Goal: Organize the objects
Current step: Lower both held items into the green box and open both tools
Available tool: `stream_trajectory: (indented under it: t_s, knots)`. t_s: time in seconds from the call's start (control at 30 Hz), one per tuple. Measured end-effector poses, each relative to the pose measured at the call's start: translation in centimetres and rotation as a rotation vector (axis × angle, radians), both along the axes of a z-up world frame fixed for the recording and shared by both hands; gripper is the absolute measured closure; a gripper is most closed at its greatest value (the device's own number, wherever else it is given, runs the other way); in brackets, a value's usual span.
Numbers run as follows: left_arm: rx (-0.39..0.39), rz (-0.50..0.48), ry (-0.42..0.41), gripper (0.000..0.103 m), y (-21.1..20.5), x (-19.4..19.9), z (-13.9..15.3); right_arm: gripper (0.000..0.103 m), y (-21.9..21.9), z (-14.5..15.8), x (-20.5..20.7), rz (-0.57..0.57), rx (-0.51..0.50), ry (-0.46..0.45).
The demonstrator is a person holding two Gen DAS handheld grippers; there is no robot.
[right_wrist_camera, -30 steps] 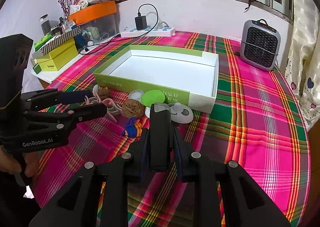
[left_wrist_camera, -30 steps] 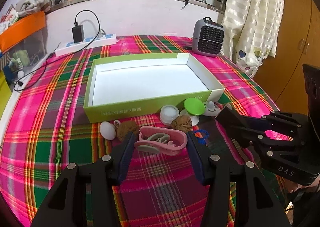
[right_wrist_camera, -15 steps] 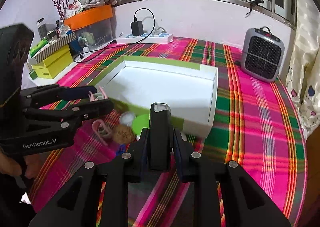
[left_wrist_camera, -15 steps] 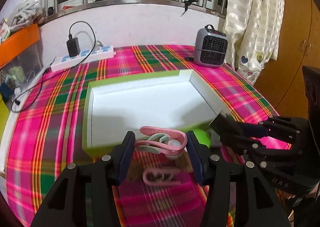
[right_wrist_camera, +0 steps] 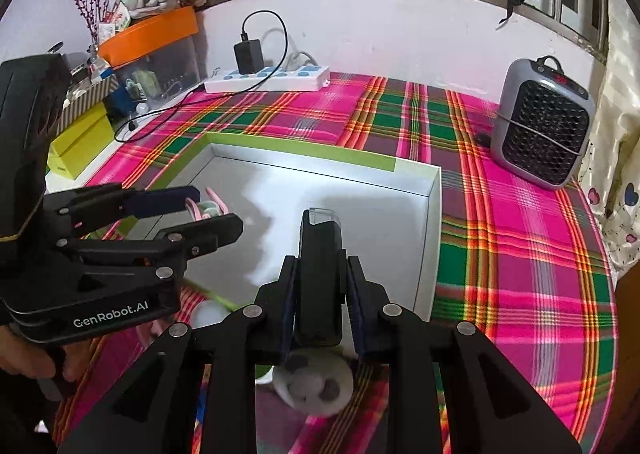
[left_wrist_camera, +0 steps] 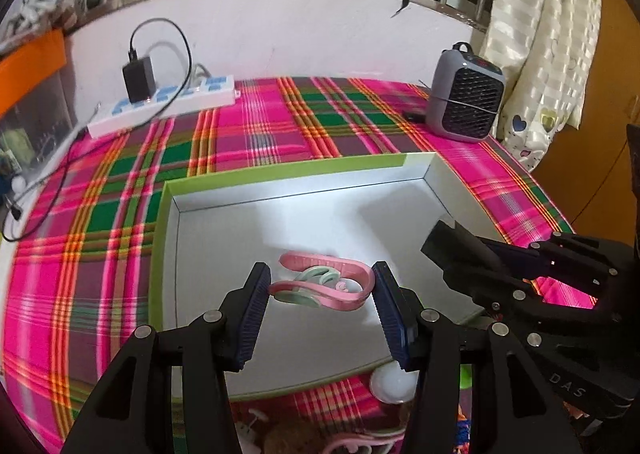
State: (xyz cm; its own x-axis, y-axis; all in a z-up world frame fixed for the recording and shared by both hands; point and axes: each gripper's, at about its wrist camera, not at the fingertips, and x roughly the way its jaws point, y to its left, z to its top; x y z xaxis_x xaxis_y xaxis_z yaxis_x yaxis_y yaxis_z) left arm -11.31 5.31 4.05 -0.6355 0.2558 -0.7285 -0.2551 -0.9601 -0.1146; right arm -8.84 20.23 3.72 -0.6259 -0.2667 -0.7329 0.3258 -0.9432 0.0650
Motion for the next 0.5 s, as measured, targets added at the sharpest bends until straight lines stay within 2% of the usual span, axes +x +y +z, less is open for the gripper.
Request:
stream_trajectory:
  t_s: [0.23,0.37,0.5]
  knots:
    - [0.011,0.001,-0.011,0.052,-0.1,-1.0,-0.8,0.078,-0.6,-1.1,-1.1,0.005,-0.010,-0.010]
    - [0.015,-0.004,-0.013,0.052,-0.1,-1.0,-0.9,0.061,-0.4,-0.7,-0.9,0.000,-0.029,0.012]
    - [0.056,-0.009,0.003,0.051,-0.5,-0.8,-0.3,0.060,0.3,0.4,-0.2,-0.023,-0.060,0.043]
